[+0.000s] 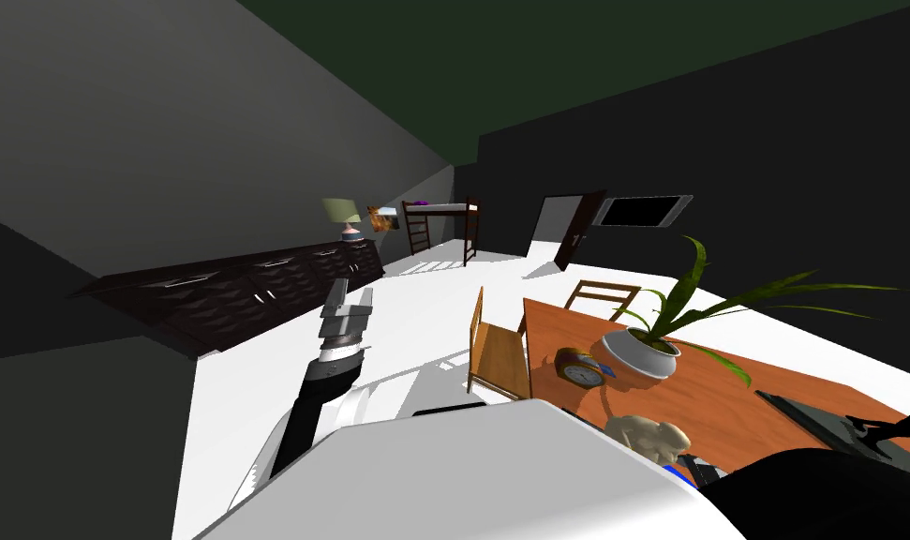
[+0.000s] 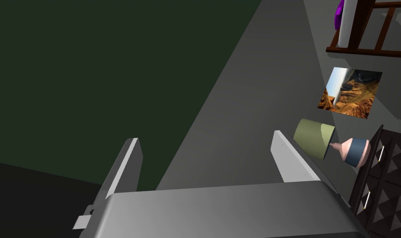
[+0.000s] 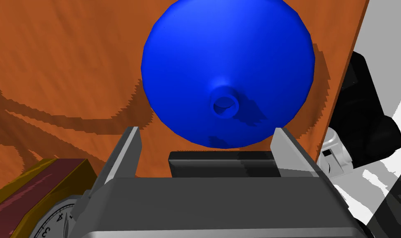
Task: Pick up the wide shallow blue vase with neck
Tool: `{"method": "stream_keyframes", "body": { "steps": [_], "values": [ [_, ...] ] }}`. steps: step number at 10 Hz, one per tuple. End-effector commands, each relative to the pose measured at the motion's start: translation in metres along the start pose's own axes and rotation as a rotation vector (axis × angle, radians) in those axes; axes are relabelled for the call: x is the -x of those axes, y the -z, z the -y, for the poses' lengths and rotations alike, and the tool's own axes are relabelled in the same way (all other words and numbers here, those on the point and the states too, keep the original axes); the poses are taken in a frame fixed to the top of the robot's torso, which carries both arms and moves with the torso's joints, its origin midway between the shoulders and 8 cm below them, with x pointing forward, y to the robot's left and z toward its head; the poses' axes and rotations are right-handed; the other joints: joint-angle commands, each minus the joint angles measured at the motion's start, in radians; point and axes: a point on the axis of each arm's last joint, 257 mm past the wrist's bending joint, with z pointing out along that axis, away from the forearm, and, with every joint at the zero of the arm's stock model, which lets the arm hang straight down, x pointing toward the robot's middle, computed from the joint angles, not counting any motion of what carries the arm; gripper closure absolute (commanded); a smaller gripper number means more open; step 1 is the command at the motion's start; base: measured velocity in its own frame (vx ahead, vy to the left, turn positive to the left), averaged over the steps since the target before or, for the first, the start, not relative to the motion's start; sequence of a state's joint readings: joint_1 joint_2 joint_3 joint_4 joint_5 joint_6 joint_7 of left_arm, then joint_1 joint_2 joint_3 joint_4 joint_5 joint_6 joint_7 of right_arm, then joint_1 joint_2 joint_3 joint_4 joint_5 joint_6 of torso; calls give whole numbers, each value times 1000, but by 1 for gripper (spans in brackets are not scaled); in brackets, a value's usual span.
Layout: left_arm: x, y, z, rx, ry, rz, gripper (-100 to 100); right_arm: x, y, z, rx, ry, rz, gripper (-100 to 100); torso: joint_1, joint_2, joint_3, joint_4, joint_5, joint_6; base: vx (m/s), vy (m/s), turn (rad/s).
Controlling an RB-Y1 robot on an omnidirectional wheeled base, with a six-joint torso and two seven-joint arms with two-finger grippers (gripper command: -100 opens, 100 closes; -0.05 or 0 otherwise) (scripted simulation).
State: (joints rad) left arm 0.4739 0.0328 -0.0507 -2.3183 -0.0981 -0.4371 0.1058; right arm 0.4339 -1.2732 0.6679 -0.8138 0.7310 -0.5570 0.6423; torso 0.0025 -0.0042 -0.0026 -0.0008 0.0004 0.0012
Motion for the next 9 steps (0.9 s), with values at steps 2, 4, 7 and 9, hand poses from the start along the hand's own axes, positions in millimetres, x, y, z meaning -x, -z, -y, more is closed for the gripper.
{"method": "stream_keyframes", "body": {
  "steps": [2, 4, 7, 9],
  "values": [
    [0, 0, 0, 0, 0, 0, 0, 6, -4, 8, -12, 52, 12, -100, -1, 0, 0, 0, 0, 2, 94, -16, -230],
    [0, 0, 0, 0, 0, 0, 0, 11, -8, 6, -9, 87, 24, -100, -1, 2, 1, 0, 0, 0, 74, -11, -135],
    [0, 0, 0, 0, 0, 0, 0, 13, -10, 9, -12, 134, 29, -100, -1, 2, 1, 0, 0, 0, 86, -7, -125],
    [0, 0, 0, 0, 0, 0, 0, 16, -14, 8, -10, 168, 36, -100, -1, 0, 0, 0, 0, 0, 129, 5, -239]
  ]
}}
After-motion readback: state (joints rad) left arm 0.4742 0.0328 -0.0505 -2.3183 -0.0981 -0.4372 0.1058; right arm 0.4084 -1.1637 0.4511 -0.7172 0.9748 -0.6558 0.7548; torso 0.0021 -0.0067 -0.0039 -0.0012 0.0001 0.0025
